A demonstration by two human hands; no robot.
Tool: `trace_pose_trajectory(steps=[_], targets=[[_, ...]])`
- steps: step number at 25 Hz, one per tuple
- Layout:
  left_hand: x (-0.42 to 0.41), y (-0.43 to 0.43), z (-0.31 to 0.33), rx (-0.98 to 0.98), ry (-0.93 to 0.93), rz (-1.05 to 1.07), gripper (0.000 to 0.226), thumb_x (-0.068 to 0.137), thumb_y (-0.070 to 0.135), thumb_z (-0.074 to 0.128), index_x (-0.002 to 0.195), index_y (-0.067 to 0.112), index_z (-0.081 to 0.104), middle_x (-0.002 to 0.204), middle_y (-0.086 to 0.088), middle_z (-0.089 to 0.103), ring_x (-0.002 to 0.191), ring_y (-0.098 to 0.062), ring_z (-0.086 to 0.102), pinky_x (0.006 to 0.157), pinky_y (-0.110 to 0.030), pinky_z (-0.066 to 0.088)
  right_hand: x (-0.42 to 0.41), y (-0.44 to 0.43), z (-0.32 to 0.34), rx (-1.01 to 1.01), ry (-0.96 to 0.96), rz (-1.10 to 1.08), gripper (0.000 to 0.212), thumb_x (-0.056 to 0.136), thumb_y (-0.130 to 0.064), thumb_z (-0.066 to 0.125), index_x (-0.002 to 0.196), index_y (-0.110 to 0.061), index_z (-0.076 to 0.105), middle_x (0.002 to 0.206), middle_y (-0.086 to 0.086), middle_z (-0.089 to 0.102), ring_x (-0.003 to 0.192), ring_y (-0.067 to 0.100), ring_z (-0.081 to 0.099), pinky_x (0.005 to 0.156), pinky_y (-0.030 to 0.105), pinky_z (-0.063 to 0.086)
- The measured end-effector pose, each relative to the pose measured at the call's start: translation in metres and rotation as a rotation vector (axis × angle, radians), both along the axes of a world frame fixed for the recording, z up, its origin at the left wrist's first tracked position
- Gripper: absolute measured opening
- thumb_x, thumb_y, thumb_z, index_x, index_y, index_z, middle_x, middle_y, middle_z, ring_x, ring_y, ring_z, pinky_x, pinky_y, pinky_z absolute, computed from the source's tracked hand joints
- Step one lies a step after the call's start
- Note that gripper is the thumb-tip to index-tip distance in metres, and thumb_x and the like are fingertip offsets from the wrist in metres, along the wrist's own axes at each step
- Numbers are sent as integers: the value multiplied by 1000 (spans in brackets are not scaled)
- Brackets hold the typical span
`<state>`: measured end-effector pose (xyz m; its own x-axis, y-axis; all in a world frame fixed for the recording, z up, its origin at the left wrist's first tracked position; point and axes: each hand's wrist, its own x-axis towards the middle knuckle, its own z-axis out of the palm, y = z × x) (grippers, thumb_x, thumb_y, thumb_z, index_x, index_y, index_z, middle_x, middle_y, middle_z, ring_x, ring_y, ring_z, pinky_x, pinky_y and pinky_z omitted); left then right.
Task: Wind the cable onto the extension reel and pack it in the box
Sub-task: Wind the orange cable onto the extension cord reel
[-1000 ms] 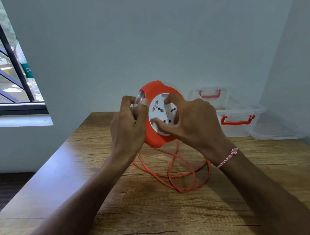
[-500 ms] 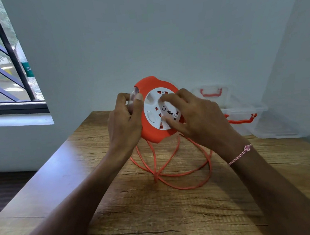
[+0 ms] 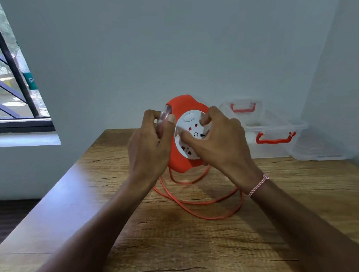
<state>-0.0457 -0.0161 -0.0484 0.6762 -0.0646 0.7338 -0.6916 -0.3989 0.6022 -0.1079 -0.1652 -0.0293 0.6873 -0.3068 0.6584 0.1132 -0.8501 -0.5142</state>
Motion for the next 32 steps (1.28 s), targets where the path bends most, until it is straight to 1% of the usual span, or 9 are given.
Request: trace_pose_trajectory(steps=[3, 7, 11, 15, 21, 24, 28, 30, 32], targets=[[2, 0, -1, -4, 32, -10, 32, 106, 56, 43, 109, 25, 51, 79, -1, 72, 66, -10, 73, 58, -44, 65, 3, -3, 0, 178, 47, 23, 52, 80, -73, 69, 95, -25, 59, 81, -10, 69, 65, 5, 67, 59, 27, 58], [7, 3, 0, -51, 97, -26, 30, 107, 54, 44, 109, 26, 52, 82, 4, 73, 69, -10, 76, 60, -47, 66, -2, -20, 4, -293, -133, 54, 49, 90, -66, 63, 107, -21, 62, 95, -5, 69, 70, 10, 64, 58, 27, 54], [11, 8, 1, -95, 141, -53, 32, 106, 55, 44, 110, 25, 54, 83, -1, 75, 70, -16, 77, 60, -52, 65, -3, -38, 8, -726, -31, 169, 50, 97, -56, 57, 141, -34, 51, 127, 0, 63, 76, 21, 69, 54, 24, 42], [9, 7, -1, -58, 120, -48, 24, 108, 51, 46, 108, 28, 53, 84, 0, 74, 70, -14, 77, 60, -52, 65, -1, -39, 8, -910, -50, 141, 50, 96, -51, 62, 145, -44, 51, 116, 6, 70, 73, 25, 70, 52, 23, 36], [6, 2, -3, -37, 57, -18, 27, 108, 51, 45, 102, 26, 52, 75, -6, 70, 65, -21, 72, 57, -53, 60, -3, -32, 2, -693, -177, 126, 59, 79, -67, 72, 128, -35, 68, 84, -1, 78, 68, 21, 72, 56, 24, 46], [2, -2, -4, -51, 37, 1, 29, 108, 51, 43, 102, 24, 50, 72, -3, 67, 64, -19, 70, 55, -45, 58, 0, -15, -1, -314, -119, 55, 68, 75, -80, 60, 119, -28, 65, 79, -3, 76, 66, 16, 71, 56, 31, 58], [0, -5, -7, -51, 13, 27, 35, 104, 60, 39, 109, 26, 49, 79, 9, 69, 69, -7, 73, 59, -36, 64, 3, 1, 1, 379, 68, 126, 52, 83, -66, 70, 105, -21, 57, 80, -4, 75, 55, 11, 71, 52, 23, 57], [2, -4, -7, -64, 31, 22, 36, 105, 61, 39, 110, 26, 49, 79, 9, 70, 69, -8, 74, 58, -42, 65, -1, -1, 3, 340, 44, 138, 50, 84, -64, 70, 106, -21, 59, 78, -5, 74, 53, 9, 70, 53, 22, 57], [4, -3, -5, -95, 56, 13, 39, 102, 63, 39, 110, 26, 50, 79, 5, 71, 69, -11, 75, 58, -48, 65, -3, -13, 5, -24, -83, 67, 48, 86, -64, 68, 111, -23, 62, 86, -8, 72, 64, 5, 68, 58, 19, 54]])
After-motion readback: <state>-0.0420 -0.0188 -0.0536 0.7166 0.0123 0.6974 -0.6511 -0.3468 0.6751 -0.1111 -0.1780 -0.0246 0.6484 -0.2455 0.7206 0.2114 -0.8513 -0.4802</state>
